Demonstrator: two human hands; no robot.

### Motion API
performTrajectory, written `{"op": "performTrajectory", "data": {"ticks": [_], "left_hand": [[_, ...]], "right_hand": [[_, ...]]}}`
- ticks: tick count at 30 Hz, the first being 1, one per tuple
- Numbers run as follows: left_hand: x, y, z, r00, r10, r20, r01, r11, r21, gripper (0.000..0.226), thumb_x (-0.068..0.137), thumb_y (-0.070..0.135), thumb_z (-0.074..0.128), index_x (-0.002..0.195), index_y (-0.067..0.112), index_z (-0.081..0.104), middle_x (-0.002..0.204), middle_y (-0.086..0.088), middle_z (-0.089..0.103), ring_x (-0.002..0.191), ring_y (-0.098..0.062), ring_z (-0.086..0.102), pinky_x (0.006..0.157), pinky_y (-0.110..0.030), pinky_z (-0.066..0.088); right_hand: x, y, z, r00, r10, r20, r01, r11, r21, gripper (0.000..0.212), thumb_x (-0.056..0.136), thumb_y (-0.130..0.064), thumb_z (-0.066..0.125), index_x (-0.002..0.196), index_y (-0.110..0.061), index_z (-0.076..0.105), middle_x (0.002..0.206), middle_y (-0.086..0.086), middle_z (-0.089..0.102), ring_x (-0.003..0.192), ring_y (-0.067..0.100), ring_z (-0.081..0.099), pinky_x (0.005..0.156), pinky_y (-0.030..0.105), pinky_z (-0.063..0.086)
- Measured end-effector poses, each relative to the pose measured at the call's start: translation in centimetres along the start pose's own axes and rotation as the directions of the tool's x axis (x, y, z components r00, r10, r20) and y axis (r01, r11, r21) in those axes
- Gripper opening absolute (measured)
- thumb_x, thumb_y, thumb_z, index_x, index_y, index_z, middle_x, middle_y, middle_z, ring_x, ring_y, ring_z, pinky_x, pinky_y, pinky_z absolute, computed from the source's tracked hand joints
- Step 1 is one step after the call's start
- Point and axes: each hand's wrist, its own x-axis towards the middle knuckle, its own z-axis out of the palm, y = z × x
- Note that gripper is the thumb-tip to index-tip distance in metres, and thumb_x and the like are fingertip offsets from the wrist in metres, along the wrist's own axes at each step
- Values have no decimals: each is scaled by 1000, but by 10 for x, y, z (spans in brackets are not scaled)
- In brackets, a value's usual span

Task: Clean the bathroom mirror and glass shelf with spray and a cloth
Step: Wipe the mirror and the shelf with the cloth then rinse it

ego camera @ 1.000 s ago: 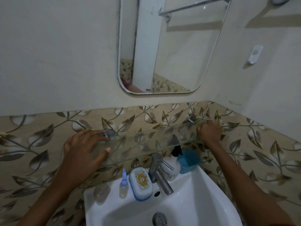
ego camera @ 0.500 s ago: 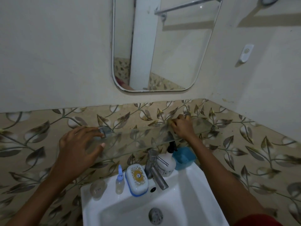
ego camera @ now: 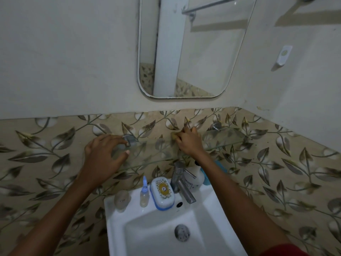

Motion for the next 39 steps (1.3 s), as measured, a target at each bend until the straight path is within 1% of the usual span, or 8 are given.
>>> {"op": "performTrajectory", "data": {"ticks": [5, 10, 13, 17, 22, 28, 33, 39], "left_hand": [[-2, 3, -4, 1000, -14, -7, 14, 999, -43, 50, 69, 58, 39, 106, 32, 60, 120, 5, 59, 124, -25, 42, 104, -46, 26], [-4, 8, -21, 994, -89, -62, 68, 958, -278, 48, 71, 48, 40, 107, 25, 63, 114, 2, 62, 115, -27, 48, 100, -50, 37], [-13, 1, -36, 991, -96, -93, 60, 941, -332, 36, 76, 36, 44, 105, 26, 63, 113, 6, 62, 114, -23, 50, 98, -46, 40], [-32, -21, -58, 983, -111, -145, 59, 945, -322, 29, 82, 19, 48, 107, 22, 63, 112, 8, 58, 113, -21, 51, 95, -36, 39], [-54, -42, -78, 963, -189, -191, 128, 948, -291, 30, 87, -1, 54, 111, 14, 64, 114, 6, 57, 110, -10, 47, 93, -27, 36], [-69, -50, -89, 960, -201, -193, 142, 949, -280, 28, 87, -1, 54, 109, 13, 64, 113, 5, 58, 110, -13, 49, 95, -33, 37], [-75, -46, -100, 951, -233, -205, 165, 939, -303, 27, 88, 1, 54, 110, 13, 64, 112, 6, 57, 108, -11, 47, 93, -33, 37], [-84, -59, -110, 936, -308, -173, 229, 902, -367, 27, 91, 4, 50, 112, 13, 63, 117, -2, 61, 111, -13, 52, 94, -29, 37]], "right_hand": [[-9, -34, 2, 998, -48, 28, 47, 998, 49, 45, 98, -36, 30, 117, -13, 64, 138, 12, 42, 125, 36, 29, 100, 48, 29], [-18, -77, 6, 997, -80, 16, 79, 994, 81, 42, 98, -33, 31, 117, -11, 62, 126, 14, 48, 121, 36, 34, 97, 47, 32], [-25, -106, 10, 992, -124, 12, 122, 987, 106, 43, 99, -33, 31, 117, -10, 62, 128, 14, 47, 119, 35, 34, 97, 47, 31], [-35, -141, 16, 987, -162, -21, 164, 981, 103, 37, 98, -27, 33, 112, -6, 61, 126, 14, 47, 118, 37, 36, 97, 48, 32], [-47, -163, 16, 992, -101, -79, 112, 982, 151, 32, 95, -21, 35, 110, -5, 59, 130, 15, 47, 121, 37, 35, 99, 47, 30], [-61, -201, 17, 987, -143, -79, 154, 976, 152, 34, 90, -26, 43, 104, -4, 65, 132, 14, 47, 124, 37, 32, 99, 45, 29], [-63, -233, 19, 984, -171, -50, 177, 968, 176, 34, 93, -24, 40, 107, -7, 66, 132, 14, 48, 126, 39, 30, 104, 47, 26], [-75, -265, 24, 939, -331, -95, 344, 915, 210, 32, 94, -19, 40, 99, -1, 66, 111, 14, 59, 113, 36, 39, 88, 44, 33]]}}
